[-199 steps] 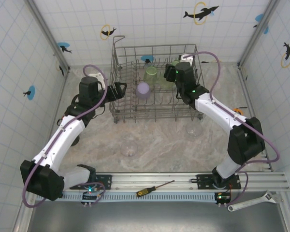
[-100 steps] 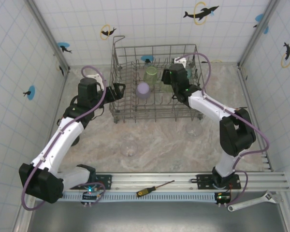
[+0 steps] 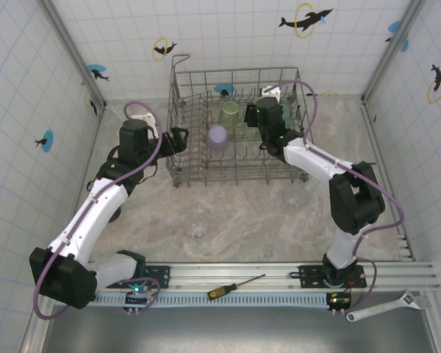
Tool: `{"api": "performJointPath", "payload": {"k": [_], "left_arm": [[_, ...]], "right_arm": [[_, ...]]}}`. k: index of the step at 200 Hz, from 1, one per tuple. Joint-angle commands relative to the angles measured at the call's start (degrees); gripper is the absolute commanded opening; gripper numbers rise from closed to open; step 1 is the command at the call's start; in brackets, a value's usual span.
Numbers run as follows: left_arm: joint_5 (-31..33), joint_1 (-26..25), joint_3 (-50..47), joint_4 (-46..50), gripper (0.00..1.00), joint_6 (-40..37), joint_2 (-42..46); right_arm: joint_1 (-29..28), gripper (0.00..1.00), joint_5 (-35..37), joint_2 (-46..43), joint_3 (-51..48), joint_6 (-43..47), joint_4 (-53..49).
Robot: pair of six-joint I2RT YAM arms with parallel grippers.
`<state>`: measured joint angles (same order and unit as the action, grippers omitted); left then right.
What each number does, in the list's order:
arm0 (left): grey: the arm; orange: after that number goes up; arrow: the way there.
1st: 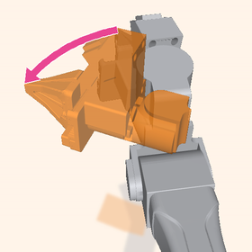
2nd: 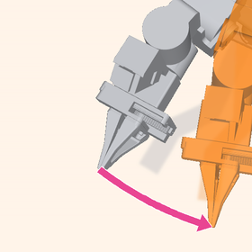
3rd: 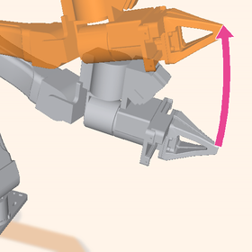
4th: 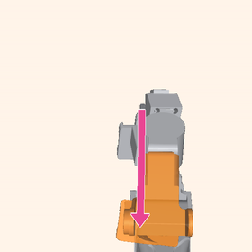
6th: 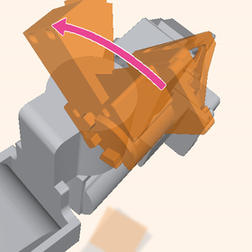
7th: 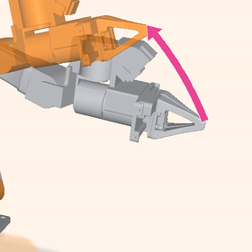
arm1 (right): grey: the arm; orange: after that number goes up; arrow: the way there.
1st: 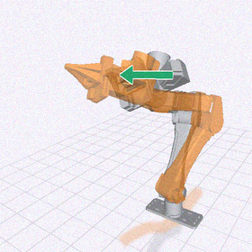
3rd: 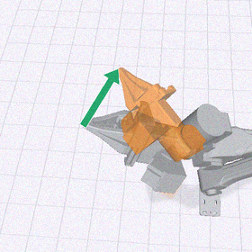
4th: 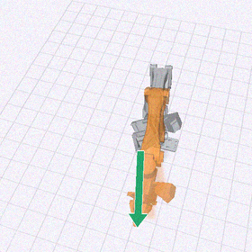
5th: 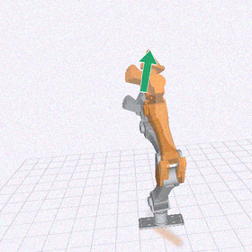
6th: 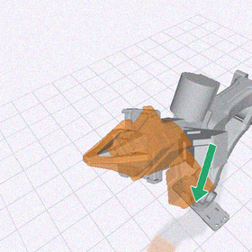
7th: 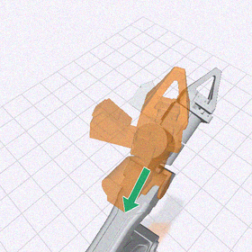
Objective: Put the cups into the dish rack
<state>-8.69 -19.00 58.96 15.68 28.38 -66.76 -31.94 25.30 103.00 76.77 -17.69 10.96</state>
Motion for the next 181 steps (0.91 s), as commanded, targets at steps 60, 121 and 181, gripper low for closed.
{"api": "performJointPath", "payload": {"k": [60, 121, 181], "left_arm": [[2.61, 0.31, -0.63, 1.63, 0.98, -2.68, -2.70], [2.83, 0.28, 0.06, 1.45, 0.98, -3.51, -5.07], [3.08, 0.36, -0.23, 1.54, 0.98, -4.28, -5.65]], "right_arm": [[-0.66, 0.53, 0.33, 4.73, 1.03, 1.74, 6.01], [-0.96, 0.54, -1.33, 8.04, 1.06, 3.31, 7.33], [-2.07, 0.59, -0.81, 11.98, 3.15, 6.82, 6.00]]}}
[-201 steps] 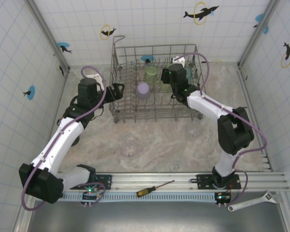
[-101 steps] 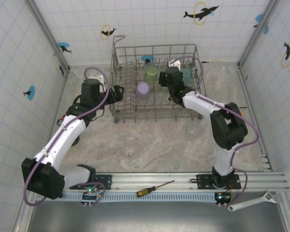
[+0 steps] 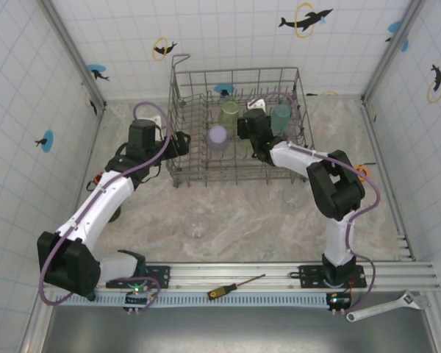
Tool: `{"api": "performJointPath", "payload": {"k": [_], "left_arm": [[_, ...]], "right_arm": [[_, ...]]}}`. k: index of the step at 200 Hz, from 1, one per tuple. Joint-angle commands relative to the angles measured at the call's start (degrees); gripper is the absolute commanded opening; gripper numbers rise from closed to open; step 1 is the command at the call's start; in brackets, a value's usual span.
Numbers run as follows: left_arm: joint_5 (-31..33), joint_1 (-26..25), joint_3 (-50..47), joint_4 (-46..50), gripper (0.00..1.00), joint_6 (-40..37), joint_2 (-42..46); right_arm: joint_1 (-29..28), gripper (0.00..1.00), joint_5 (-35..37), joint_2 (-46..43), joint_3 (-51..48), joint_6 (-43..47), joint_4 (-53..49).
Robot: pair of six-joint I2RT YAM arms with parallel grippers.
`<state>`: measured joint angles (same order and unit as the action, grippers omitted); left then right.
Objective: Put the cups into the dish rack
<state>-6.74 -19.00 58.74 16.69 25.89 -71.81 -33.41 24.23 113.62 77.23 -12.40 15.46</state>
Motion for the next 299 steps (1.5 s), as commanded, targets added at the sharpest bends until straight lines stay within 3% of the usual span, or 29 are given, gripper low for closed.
{"api": "performJointPath", "payload": {"k": [1, 45, 129, 139, 299], "left_arm": [[1.13, 0.28, 0.02, 0.54, 0.98, -1.75, -0.61], [0.79, 0.33, 0.63, 0.88, 0.97, -2.12, -0.96], [0.44, 0.31, 0.61, 1.90, 0.98, -2.57, 0.42], [0.56, 0.34, 0.42, 1.85, 0.98, -2.46, 0.77], [3.45, 0.30, -0.25, 5.49, 0.98, -0.95, 3.81]], "right_arm": [[-0.60, 0.59, 0.28, 1.39, 2.76, 1.56, 1.50], [-1.24, 0.78, 1.21, 1.89, 4.45, 1.39, -0.60], [-2.19, 0.94, 1.58, -1.75, 4.72, -1.26, -2.62], [-2.19, 1.00, 1.72, -2.53, 4.59, -1.72, -2.80], [-2.19, 0.99, 0.30, -18.19, -0.17, -6.37, -13.90]]}}
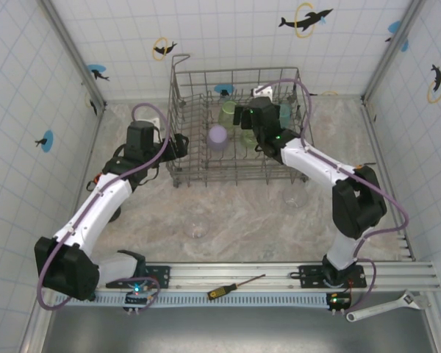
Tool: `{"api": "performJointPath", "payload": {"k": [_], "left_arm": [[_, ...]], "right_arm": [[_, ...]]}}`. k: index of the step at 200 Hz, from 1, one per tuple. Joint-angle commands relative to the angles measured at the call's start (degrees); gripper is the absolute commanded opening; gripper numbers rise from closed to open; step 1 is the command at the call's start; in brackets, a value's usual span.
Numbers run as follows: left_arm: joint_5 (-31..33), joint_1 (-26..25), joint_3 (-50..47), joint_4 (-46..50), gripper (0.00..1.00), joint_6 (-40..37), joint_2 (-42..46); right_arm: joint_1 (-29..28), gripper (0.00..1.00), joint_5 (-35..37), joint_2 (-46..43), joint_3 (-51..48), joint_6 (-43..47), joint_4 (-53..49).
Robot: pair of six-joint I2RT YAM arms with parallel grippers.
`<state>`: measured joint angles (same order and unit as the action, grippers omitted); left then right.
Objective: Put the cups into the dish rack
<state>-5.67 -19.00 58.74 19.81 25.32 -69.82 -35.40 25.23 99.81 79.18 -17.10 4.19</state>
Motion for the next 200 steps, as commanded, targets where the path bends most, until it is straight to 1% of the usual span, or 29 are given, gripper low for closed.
{"api": "performJointPath", "payload": {"k": [1, 67, 112, 131, 151, 176, 200], "left_arm": [[2.53, 0.29, -0.27, 2.39, 0.98, -0.41, 1.90], [9.24, 0.32, -0.27, 7.70, 0.98, 0.53, 4.33], [18.04, 0.31, -0.05, 12.89, 0.98, 1.76, 5.39], [22.08, 0.42, 0.38, 15.58, 0.98, 2.56, 5.62], [24.69, 0.44, 1.10, 18.15, 0.98, 3.59, 5.13], [26.79, 0.99, 0.01, 18.89, 0.98, 4.70, 5.29], [27.46, 1.84, -0.50, 20.19, 0.98, 5.61, 4.34]], "right_arm": [[-0.20, 0.99, -0.75, -4.59, -2.37, -1.69, -2.61], [-0.29, 0.99, -4.64, -16.38, -12.82, -5.78, -6.95], [-0.37, 0.99, -7.03, -24.70, -19.63, -8.49, -8.08], [-0.37, 0.99, -8.05, -26.75, -21.40, -8.72, -9.41], [-0.37, 0.99, -8.74, -28.18, -22.90, -8.48, -11.36], [-0.39, 0.99, -10.62, -30.36, -25.82, -8.97, -11.58], [-0.20, 0.99, -11.68, -32.51, -28.29, -9.14, -11.06]]}}
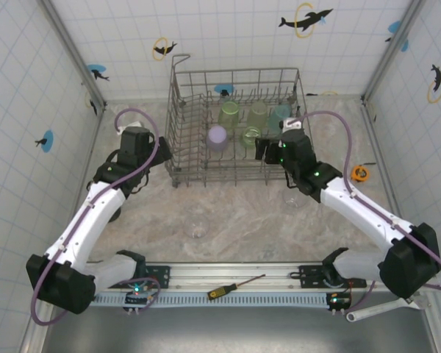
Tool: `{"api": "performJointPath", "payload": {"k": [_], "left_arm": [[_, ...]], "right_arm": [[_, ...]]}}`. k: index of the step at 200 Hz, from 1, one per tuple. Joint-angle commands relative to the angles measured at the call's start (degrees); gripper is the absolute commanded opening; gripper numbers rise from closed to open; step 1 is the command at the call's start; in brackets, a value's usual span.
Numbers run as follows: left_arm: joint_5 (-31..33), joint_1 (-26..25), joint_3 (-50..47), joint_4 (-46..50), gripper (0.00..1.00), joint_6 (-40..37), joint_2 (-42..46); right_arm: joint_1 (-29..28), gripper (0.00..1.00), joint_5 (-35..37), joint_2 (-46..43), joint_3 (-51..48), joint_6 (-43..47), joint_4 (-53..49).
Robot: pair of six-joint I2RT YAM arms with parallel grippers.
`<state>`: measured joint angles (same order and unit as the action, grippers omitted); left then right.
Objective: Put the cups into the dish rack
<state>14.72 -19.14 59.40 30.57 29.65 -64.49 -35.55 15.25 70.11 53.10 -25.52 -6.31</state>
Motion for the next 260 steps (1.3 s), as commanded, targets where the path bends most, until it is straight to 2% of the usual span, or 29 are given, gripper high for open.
{"api": "performJointPath", "payload": {"k": [1, 30, 55, 72, 107, 132, 195, 236, 260], "left_arm": [[7.07, 1.98, -1.14, 9.52, 0.98, 1.28, -1.08], [6.83, 4.38, -1.46, 11.59, 0.98, 1.88, -2.68], [3.76, 5.86, -1.24, 10.93, 0.98, 2.16, -2.51], [-1.51, 5.86, -0.56, 7.98, 0.98, 2.53, -1.86], [-16.66, 5.84, -0.05, -0.78, 0.98, 5.83, -1.17], [-21.05, 5.60, 2.35, -2.79, 0.98, 7.53, -1.28], [-19.62, 5.58, 8.53, 1.39, 0.98, 5.05, -1.31], [-7.73, 5.70, 17.37, 12.48, 0.98, 0.52, -3.09], [-5.50, 5.86, 20.94, 15.79, 0.97, -0.46, -3.12]], "right_arm": [[0.00, 0.99, -1.66, -2.97, -2.30, -0.74, -0.60], [0.65, 0.99, -2.45, -5.53, -3.85, -0.07, -0.64], [1.48, 0.99, -3.33, -7.45, -5.25, 0.51, -0.03], [2.42, 0.99, -4.15, -8.21, -6.31, 0.75, 0.81], [5.06, 0.99, -7.48, -7.63, -6.55, 0.94, 1.26], [6.47, 0.99, -8.99, -7.22, -6.17, 1.00, 1.04], [10.02, 0.99, -8.44, -8.58, -5.09, 1.38, -2.96], [13.58, 0.99, -7.22, -9.43, -3.28, 2.86, -7.54], [17.72, 0.99, -9.29, -8.61, -2.43, 3.71, -10.33]]}}
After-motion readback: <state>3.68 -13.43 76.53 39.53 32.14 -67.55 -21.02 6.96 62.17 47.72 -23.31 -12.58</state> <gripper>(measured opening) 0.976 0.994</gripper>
